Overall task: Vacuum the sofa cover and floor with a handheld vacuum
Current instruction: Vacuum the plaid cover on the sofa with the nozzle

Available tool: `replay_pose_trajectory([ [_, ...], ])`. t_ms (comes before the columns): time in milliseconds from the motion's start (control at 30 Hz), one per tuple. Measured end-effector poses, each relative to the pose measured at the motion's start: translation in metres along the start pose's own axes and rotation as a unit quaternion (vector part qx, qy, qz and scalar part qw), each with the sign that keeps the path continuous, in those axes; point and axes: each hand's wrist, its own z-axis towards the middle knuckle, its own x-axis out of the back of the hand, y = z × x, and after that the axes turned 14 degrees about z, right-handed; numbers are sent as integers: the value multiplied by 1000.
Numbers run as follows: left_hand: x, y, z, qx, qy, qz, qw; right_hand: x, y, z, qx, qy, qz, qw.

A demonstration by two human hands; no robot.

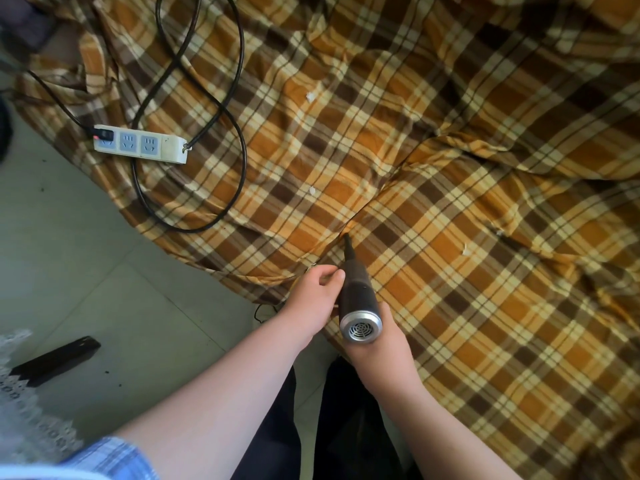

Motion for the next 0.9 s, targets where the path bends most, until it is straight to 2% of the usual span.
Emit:
replay_pose_trajectory([
  [167, 8, -2, 4, 3, 22, 14, 1000, -16, -5, -2, 9, 12, 67, 998],
  [400, 11, -22, -4, 5, 7, 6, 1000, -27, 3, -15, -1, -6, 113, 994],
  [600, 12, -50, -15, 27, 30, 9, 999, -54, 23, -31, -55, -3, 179, 982],
  [733, 16, -71, -24, 43, 26, 5, 999, -63, 35, -39, -62, -23, 158, 985],
  [900, 16, -74, -25, 33, 30, -9, 999, -60, 34, -40, -20, -13, 135, 990],
])
